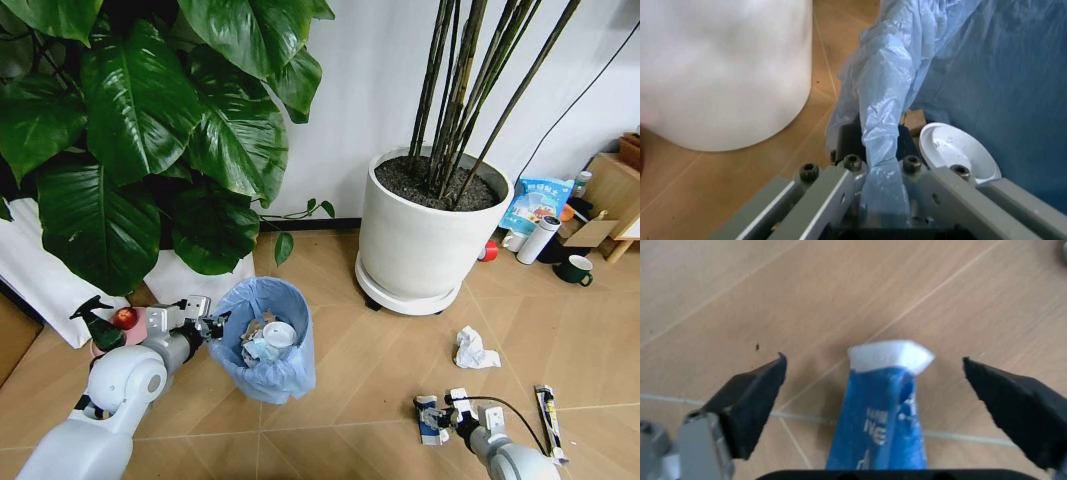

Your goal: Pick up the trash bin and place the garbage on the floor into it.

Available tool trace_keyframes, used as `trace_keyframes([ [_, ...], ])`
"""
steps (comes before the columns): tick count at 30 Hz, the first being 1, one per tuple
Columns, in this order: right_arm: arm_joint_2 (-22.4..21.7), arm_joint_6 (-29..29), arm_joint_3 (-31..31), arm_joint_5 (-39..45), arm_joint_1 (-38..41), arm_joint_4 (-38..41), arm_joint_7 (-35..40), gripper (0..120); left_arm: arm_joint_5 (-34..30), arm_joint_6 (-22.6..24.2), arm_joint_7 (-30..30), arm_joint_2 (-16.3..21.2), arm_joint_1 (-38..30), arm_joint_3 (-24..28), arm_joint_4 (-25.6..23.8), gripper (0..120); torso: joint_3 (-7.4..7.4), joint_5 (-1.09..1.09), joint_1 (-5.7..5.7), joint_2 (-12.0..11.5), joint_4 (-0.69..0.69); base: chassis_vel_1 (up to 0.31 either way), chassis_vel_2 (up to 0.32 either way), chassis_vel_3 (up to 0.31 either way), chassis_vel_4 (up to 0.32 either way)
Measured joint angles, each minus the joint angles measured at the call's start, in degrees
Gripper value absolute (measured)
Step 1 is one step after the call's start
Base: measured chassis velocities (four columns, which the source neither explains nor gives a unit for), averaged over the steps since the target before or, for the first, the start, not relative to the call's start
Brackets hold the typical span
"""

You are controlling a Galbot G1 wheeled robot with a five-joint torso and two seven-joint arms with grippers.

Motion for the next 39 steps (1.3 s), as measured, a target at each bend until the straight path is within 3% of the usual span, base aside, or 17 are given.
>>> trace_keyframes([
  [9, 2.6, -0.8, -1.9, 0.2, 2.5, -3.7, 1.2, 64, -0.4, 0.0, 0.0, 0.3, 0.0, -0.1, -0.5, 0, 0.0, 0.01, 0.0, 0.0, 0.0, 0.0, 0.0, 0.0, 0.0],
  [14, 2.9, -0.7, -2.2, 0.0, 3.3, -5.0, 1.6, 40, -0.6, 0.0, -0.1, 0.4, 0.1, -0.1, -0.7, 0, 0.0, -0.01, 0.0, 0.0, 0.0, 0.0, 0.0, 0.0, 0.0],
  [23, 3.2, 0.1, -2.6, -0.2, 3.4, -4.2, 2.7, 18, -0.7, 0.1, -0.1, 0.3, 0.0, -0.1, -0.7, 0, 0.0, 0.02, 0.0, 0.0, 0.0, 0.0, 0.0, 0.0, 0.0],
  [30, 2.7, 0.9, -1.8, 0.2, 3.2, -0.6, 2.8, 9, -0.8, 0.1, -0.2, 0.4, 0.1, -0.1, -0.9, 0, 0.0, 0.01, 0.01, 0.0, -0.01, 0.0, 0.0, 0.0, 0.0],
  [39, -0.8, -0.3, -1.4, 7.9, 7.6, 17.0, 5.1, 8, -0.8, 0.2, -0.2, 0.5, 0.1, -0.1, -0.8, 0, 0.01, 0.0, 0.01, 0.0, -0.01, 0.0, 0.0, 0.0, 0.0],
])
